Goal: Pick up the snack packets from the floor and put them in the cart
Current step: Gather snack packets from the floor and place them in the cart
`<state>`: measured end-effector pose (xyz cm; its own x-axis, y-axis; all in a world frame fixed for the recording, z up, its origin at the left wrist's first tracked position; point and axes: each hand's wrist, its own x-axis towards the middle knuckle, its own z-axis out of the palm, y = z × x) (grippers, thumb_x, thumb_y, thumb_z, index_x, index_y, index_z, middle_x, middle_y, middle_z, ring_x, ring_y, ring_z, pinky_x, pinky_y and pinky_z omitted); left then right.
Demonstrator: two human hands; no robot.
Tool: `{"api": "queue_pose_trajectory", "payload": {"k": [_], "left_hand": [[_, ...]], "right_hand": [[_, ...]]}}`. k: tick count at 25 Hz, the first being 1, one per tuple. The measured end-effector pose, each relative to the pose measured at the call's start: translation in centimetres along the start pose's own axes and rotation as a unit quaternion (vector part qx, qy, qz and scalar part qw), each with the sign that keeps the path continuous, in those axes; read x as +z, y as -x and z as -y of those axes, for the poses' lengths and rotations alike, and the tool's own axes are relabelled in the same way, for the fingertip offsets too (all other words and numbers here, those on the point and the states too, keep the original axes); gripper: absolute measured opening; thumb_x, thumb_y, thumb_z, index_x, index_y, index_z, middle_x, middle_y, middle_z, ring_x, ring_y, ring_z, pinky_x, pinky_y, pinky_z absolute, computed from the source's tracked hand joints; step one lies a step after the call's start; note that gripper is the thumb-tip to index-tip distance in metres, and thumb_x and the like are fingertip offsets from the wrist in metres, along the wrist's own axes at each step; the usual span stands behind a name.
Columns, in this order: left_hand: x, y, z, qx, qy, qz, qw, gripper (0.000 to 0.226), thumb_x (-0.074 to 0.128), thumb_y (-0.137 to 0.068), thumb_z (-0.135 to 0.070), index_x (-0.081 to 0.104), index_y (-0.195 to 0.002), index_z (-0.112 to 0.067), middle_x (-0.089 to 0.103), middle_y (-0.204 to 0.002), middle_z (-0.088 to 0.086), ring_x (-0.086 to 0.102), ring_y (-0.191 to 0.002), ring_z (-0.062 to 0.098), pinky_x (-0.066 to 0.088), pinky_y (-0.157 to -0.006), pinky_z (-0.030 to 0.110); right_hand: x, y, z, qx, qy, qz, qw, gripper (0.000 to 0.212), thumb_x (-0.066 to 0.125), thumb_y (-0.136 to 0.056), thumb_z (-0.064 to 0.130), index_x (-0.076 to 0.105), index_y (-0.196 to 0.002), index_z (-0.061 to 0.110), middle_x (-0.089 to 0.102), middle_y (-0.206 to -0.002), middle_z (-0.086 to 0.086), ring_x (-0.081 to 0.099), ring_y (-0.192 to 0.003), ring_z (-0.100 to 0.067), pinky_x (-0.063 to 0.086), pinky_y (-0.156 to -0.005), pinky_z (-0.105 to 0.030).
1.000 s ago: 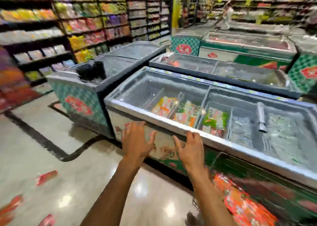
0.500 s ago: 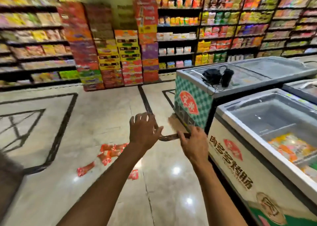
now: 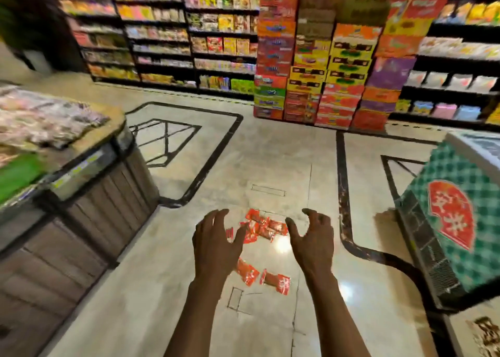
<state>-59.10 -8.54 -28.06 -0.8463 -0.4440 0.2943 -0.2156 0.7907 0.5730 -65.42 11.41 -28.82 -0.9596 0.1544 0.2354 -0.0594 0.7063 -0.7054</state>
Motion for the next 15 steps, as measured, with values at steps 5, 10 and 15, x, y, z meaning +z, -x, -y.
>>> {"api": "queue_pose_trajectory", "payload": {"k": [5,10,15], "left_hand": [[1.4,-7.4,9.3,-0.061,-0.044,0.024,0.997,0.060,0.061,-0.087,-0.059,0.057,-0.135,-0.022,0.055,-0.142,0.005,0.049,-0.131,0.028,0.043,-0.108,0.046],[5.4,-14.0,16.4,-0.115,-0.049,0.137,0.983,0.064,0.058,-0.089,-0.060,0.051,-0.142,-0.025,0.047,-0.150,0.001,0.043,-0.137,0.025,0.038,-0.112,0.041],[11.0,-21.3,19.8,-0.129,-0.046,0.213,0.967,0.059,0.058,-0.090,-0.055,0.051,-0.140,-0.027,0.049,-0.149,-0.001,0.045,-0.135,0.024,0.040,-0.110,0.040]], "right_hand": [[12.6,-4.0,4.2,0.002,-0.006,0.048,0.999,0.045,0.070,-0.089,0.042,0.064,-0.127,0.019,0.058,-0.128,-0.015,0.057,-0.116,-0.034,0.049,-0.092,-0.041],[22.6,-7.2,7.2,0.033,0.014,0.083,0.996,0.044,0.072,-0.088,0.039,0.066,-0.124,0.015,0.061,-0.122,-0.015,0.058,-0.114,-0.034,0.047,-0.091,-0.038],[30.3,-12.5,6.2,0.102,0.035,0.121,0.987,0.044,0.073,-0.086,0.038,0.066,-0.123,0.017,0.061,-0.124,-0.015,0.058,-0.114,-0.036,0.050,-0.091,-0.041]]}}
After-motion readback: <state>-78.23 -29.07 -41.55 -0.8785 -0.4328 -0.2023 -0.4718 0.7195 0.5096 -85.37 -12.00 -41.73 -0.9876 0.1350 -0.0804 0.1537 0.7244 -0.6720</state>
